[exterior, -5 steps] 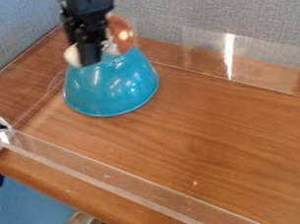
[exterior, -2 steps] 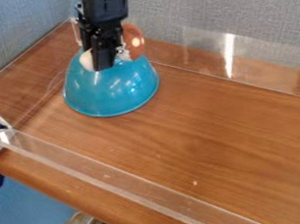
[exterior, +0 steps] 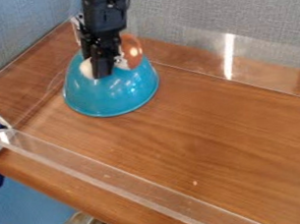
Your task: Put the mushroom in the blue bowl
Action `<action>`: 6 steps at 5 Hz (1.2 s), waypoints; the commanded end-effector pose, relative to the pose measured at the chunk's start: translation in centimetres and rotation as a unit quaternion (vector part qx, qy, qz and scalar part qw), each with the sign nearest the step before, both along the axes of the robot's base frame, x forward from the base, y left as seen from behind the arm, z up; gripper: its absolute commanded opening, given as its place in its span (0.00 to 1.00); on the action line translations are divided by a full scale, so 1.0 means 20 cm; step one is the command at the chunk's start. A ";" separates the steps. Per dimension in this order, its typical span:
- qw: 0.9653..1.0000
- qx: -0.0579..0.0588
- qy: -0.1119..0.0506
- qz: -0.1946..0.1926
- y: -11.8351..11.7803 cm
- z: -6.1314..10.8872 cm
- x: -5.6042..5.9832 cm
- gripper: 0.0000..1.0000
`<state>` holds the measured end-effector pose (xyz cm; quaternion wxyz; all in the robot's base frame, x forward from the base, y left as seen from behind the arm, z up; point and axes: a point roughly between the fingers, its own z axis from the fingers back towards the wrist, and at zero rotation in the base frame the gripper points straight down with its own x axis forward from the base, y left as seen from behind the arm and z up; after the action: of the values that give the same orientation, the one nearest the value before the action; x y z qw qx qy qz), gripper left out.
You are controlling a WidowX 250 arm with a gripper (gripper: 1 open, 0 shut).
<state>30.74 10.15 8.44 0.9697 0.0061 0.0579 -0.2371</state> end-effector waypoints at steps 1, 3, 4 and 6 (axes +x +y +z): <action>1.000 0.008 -0.025 0.004 0.01 0.00 0.05 0.00; 1.000 0.007 -0.024 -0.017 0.01 -0.04 0.07 0.00; 0.999 0.006 -0.023 -0.037 0.02 -0.02 0.07 0.00; 0.998 0.005 -0.020 -0.065 -0.01 -0.05 0.09 0.00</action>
<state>31.38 10.09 7.53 0.9555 0.0104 0.0576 -0.2890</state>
